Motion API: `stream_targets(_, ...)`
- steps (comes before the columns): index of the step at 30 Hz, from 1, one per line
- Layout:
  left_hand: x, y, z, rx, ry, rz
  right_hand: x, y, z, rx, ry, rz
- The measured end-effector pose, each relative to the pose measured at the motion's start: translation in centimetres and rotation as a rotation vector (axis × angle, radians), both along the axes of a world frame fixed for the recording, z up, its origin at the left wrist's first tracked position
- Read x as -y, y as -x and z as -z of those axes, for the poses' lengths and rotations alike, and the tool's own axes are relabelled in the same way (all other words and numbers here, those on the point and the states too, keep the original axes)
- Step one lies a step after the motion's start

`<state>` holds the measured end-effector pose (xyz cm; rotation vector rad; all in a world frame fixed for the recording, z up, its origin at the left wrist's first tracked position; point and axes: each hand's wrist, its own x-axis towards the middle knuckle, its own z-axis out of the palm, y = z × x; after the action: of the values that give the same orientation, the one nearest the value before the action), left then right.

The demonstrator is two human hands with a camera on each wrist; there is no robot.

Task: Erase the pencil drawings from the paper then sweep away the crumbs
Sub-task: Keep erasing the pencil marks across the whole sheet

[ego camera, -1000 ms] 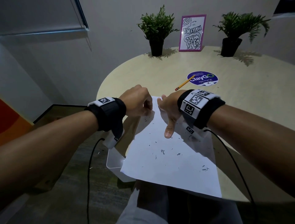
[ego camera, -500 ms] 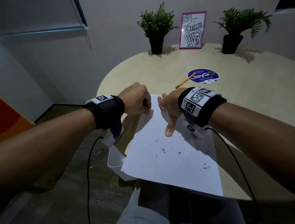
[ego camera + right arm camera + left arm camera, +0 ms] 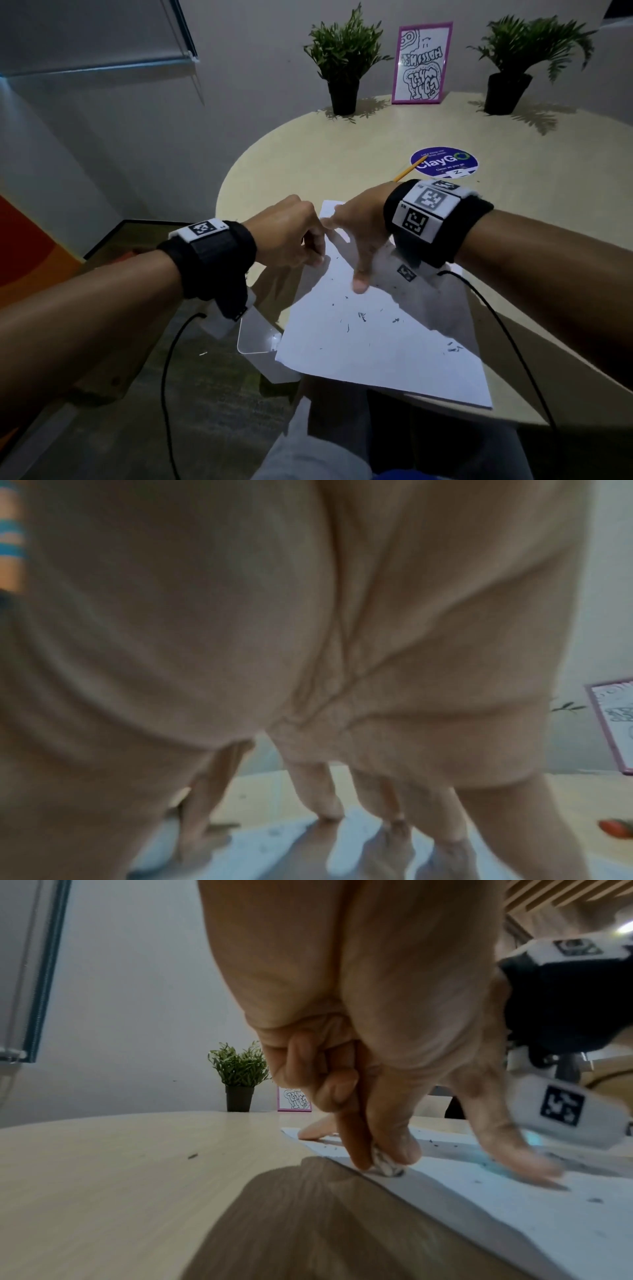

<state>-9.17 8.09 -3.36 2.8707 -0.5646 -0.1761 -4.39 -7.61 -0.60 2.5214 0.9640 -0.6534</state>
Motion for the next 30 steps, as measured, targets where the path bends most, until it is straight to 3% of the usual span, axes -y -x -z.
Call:
stream_targets(6, -1.2, -0.7, -0.4, 0.085, 0.146, -0.074, 0.5, 0.3, 0.2, 0.010, 0.038, 0.046)
stream_targets(8, -1.2, -0.8, -0.5, 0.037, 0.170, -0.058, 0.4, 0.2, 0.4, 0.005, 0.049, 0.066)
stream_targets(12, -0.2, -0.4, -0.1, -0.139, 0.120, 0.056, 0.2, -0.3, 0.6, -0.016, 0.049, 0.093)
stream_targets(19, -1.0, -3.0, -0.3, 0.070, 0.015, 0.031, -0.1, -0.4, 0.9, 0.015, 0.079, 0.052)
stream_targets(25, -0.3, -0.2, -0.2, -0.108, 0.042, 0.168, 0.0, -0.8, 1.0, 0.001, 0.076, 0.079)
stream_targets(30, -0.9, -1.8, 0.1, 0.010, 0.007, 0.092, 0.0, -0.8, 1.2, 0.028, 0.073, 0.058)
